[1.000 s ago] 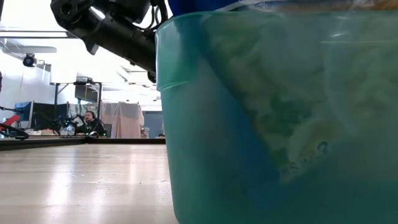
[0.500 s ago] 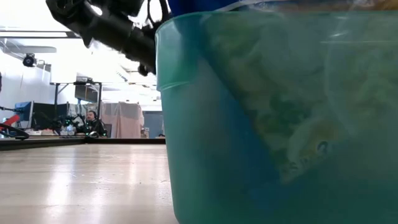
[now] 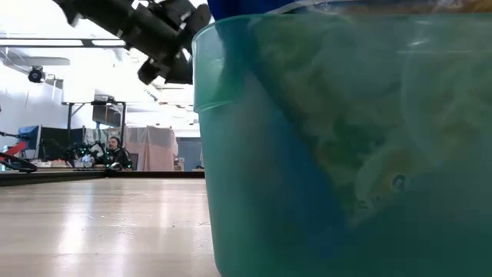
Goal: Sort Maruchan noodles
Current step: Put the red noodle pack into the transparent bin
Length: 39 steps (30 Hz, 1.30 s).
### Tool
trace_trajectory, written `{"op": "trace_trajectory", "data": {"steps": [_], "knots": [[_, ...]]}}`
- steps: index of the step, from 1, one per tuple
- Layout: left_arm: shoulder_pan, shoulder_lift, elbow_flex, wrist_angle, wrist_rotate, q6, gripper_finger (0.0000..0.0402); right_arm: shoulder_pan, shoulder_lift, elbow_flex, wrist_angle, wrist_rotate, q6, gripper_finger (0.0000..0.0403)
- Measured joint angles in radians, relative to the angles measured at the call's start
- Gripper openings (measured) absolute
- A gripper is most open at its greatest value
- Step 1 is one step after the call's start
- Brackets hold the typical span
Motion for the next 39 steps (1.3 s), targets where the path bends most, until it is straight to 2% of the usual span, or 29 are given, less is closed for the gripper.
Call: {"op": "trace_trajectory", "data": {"steps": [4, 13, 20, 24, 28, 35, 37, 39], "knots": [[-0.065, 0.002, 0.0, -0.06, -0.138, -0.004, 0.0217, 0.0, 0.0, 0.0, 0.0, 0.0, 0.0, 0.0167], [-0.144, -0.01, 0.0, -0.096, -0.165, -0.001, 0.0217, 0.0, 0.0, 0.0, 0.0, 0.0, 0.0, 0.0167], [-0.15, -0.032, 0.0, -0.1, -0.245, -0.008, 0.0217, 0.0, 0.0, 0.0, 0.003, 0.0, 0.002, 0.0167], [-0.15, -0.032, 0.0, -0.103, -0.252, 0.007, 0.0217, 0.0, 0.0, 0.0, 0.087, -0.009, 0.003, 0.0167], [-0.15, -0.032, 0.0, -0.105, -0.252, 0.031, 0.0217, 0.0, 0.0, 0.0, 0.142, -0.104, -0.004, 0.0167], [-0.15, -0.032, 0.0, -0.126, -0.263, 0.024, 0.0217, 0.002, 0.012, 0.001, 0.217, -0.182, 0.064, 0.0167], [-0.15, -0.032, 0.0, -0.127, -0.267, 0.024, 0.0217, 0.002, 0.015, 0.001, 0.248, -0.236, 0.108, 0.0167], [-0.15, -0.032, 0.0, -0.129, -0.267, 0.024, 0.0217, 0.002, 0.019, 0.001, 0.267, -0.34, 0.13, 0.0167]]}}
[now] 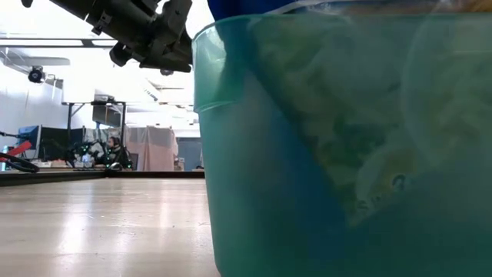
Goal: Sort Maruchan noodles
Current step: Put the red noodle pack into the transparent bin
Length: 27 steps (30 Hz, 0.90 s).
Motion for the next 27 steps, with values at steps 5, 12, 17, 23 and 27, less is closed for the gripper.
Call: {"op": "trace_trajectory", "data": {"steps": [5, 12, 17, 23, 27], "knots": [[0.0, 0.0, 0.0, -0.003, 0.0, 0.0, 0.0217, 0.002, 0.013, 0.0, 0.061, -0.003, 0.045, 0.0167], [0.0, 0.0, 0.0, -0.003, 0.0, 0.0, 0.0217, 0.0, 0.015, -0.001, 0.029, 0.022, 0.143, 0.0167], [-0.001, 0.0, 0.0, -0.003, 0.0, 0.0, 0.0217, -0.003, 0.015, -0.001, 0.005, 0.03, 0.162, 0.0167], [-0.003, 0.0, 0.0, -0.004, 0.0, 0.0, 0.0217, -0.002, 0.015, -0.001, -0.024, 0.045, 0.17, 0.0167], [-0.003, 0.0, 0.0, -0.004, 0.0, 0.0, 0.0217, -0.004, 0.016, -0.001, -0.014, 0.055, 0.148, 0.0167]]}}
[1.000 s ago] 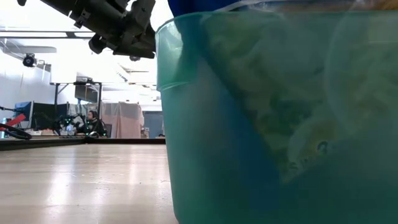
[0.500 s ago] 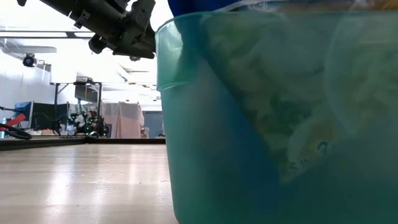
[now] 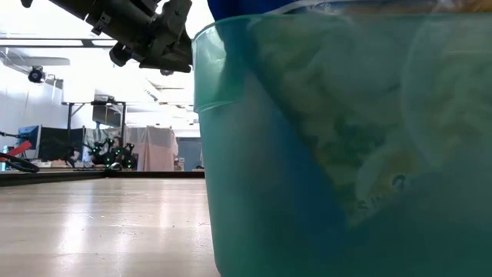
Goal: Sort Maruchan noodles
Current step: Put the red noodle pack into the transparent bin
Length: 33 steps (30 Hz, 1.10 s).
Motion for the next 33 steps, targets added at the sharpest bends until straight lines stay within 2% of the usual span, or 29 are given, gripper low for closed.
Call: {"op": "trace_trajectory", "data": {"steps": [4, 10, 16, 20, 23, 26, 29, 33], "knots": [[0.0, 0.0, 0.0, 0.0, 0.0, 0.0, 0.0217, -0.007, 0.001, 0.0, 0.004, 0.088, -0.019, 0.0167], [0.0, 0.0, 0.0, -0.006, 0.0, 0.0, 0.0217, -0.005, 0.005, 0.0, 0.007, 0.059, 0.0, 0.0167], [0.0, 0.0, 0.0, -0.015, -0.008, 0.0, 0.0217, -0.005, 0.014, 0.0, 0.047, 0.074, -0.08, 0.0167], [-0.002, 0.0, 0.0, -0.02, -0.01, 0.0, 0.0217, -0.008, 0.012, 0.0, 0.046, 0.067, 0.035, 0.0167], [-0.002, 0.0, 0.0, -0.026, -0.01, 0.0, 0.0217, -0.027, 0.0, 0.002, -0.022, -0.016, 0.132, 0.0167], [-0.002, 0.0, 0.0, -0.029, -0.01, 0.0, 0.0217, -0.063, -0.007, 0.021, -0.19, -0.129, 0.241, 0.0167], [-0.002, 0.0, 0.0, -0.029, -0.01, 0.0, 0.0217, -0.087, -0.009, 0.026, -0.355, -0.249, 0.301, 0.0167], [-0.002, 0.0, 0.0, -0.028, -0.01, -0.001, 0.0217, -0.09, -0.002, 0.023, -0.485, -0.372, 0.362, 0.0167]]}}
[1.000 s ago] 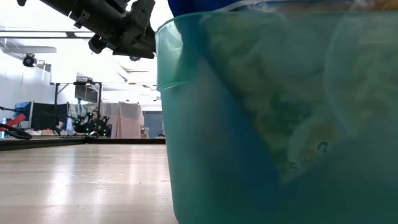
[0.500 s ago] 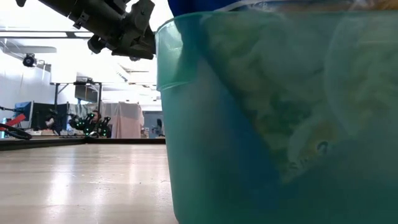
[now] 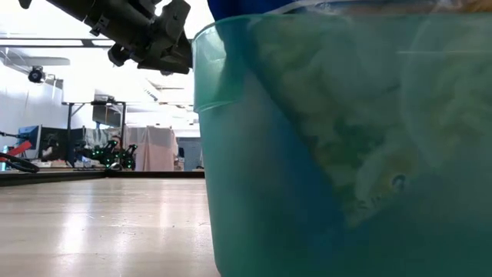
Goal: Sort Maruchan noodles
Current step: Put the red noodle pack into the transparent bin
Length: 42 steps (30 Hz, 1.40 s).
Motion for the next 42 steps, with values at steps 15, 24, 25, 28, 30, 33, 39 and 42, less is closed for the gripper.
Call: {"op": "trace_trajectory", "data": {"steps": [15, 24, 25, 28, 30, 33, 39, 42], "knots": [[0.0, 0.0, -0.003, -0.008, 0.0, -0.001, 0.0217, 0.19, 0.019, -0.059, -0.099, -0.241, -0.049, 0.0166], [0.0, 0.0, -0.004, -0.059, 0.0, -0.034, 0.0217, 0.405, 0.1, -0.071, 0.035, -0.314, 0.062, 0.0164], [0.0, 0.0, -0.004, -0.059, 0.0, -0.034, 0.0217, 0.425, 0.107, -0.069, 0.063, -0.314, 0.071, 0.0162], [0.0, 0.0, -0.004, -0.059, 0.0, -0.037, 0.0217, 0.479, 0.121, -0.066, 0.122, -0.311, 0.109, 0.0154], [0.0, 0.0, -0.004, -0.059, 0.0, -0.037, 0.0217, 0.511, 0.131, -0.066, 0.158, -0.31, 0.126, 0.0148], [0.0, 0.0, -0.004, -0.059, 0.0, -0.037, 0.0217, 0.558, 0.151, -0.065, 0.187, -0.301, 0.162, 0.0142], [0.0, 0.0, -0.004, -0.058, 0.0, -0.04, 0.0217, 0.642, 0.218, -0.039, 0.208, -0.283, 0.243, 0.0141], [0.0, 0.0, -0.004, -0.058, 0.0, -0.055, 0.0217, 0.667, 0.256, -0.009, 0.208, -0.277, 0.233, 0.0141]]}}
